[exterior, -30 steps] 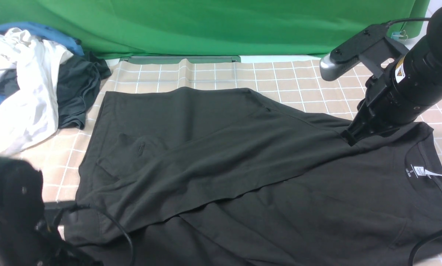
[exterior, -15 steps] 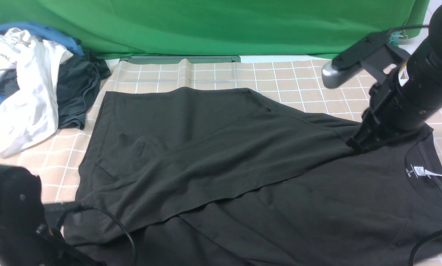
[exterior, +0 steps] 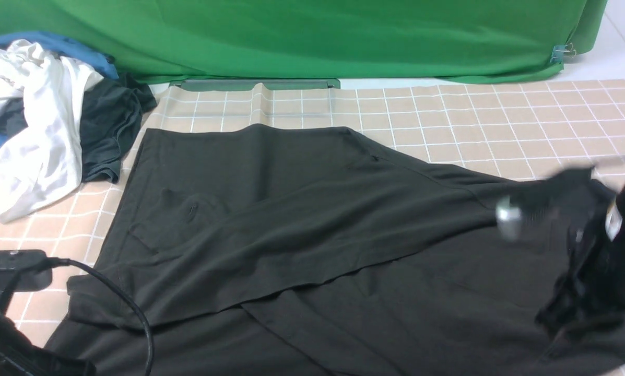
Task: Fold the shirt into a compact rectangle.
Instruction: 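Grasp the near edge of the shirt at its hem and shoulder corners, then fold the black garment in half by bringing its near edge over to the far edge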
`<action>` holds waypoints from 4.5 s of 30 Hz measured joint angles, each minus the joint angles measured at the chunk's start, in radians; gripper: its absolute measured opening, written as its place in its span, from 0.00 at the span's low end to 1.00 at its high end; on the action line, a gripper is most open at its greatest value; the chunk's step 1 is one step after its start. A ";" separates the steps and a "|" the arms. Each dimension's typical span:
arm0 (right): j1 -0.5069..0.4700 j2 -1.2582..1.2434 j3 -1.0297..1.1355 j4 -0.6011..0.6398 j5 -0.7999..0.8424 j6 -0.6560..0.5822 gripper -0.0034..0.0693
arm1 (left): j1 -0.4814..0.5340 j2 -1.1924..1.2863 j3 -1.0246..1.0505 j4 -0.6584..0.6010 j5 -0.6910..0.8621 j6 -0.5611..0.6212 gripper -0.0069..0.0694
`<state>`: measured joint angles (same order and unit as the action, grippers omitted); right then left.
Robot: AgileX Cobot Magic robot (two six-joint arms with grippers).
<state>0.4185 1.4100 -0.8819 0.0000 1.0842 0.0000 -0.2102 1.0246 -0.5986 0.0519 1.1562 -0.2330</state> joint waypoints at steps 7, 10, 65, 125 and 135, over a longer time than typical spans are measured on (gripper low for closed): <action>0.000 0.031 0.146 0.085 -0.212 0.043 0.77 | 0.000 -0.007 0.048 0.015 -0.049 -0.001 0.12; 0.000 0.084 0.151 0.106 -0.239 0.058 0.80 | 0.000 -0.007 0.057 0.015 -0.065 -0.001 0.12; -0.224 0.654 -0.843 -0.007 -0.094 -0.064 0.11 | 0.240 0.942 -1.023 -0.141 -0.196 0.009 0.12; -0.034 0.741 -1.106 0.422 0.101 -0.452 0.10 | 0.004 1.092 -0.999 -0.095 -0.468 0.176 0.12; -0.033 0.741 -1.106 0.421 0.131 -0.436 0.10 | 0.004 0.966 -0.899 -0.161 -0.222 0.240 0.12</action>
<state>0.3853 2.1509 -1.9882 0.4207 1.2154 -0.4363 -0.2058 1.9902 -1.4973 -0.1091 0.9338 0.0070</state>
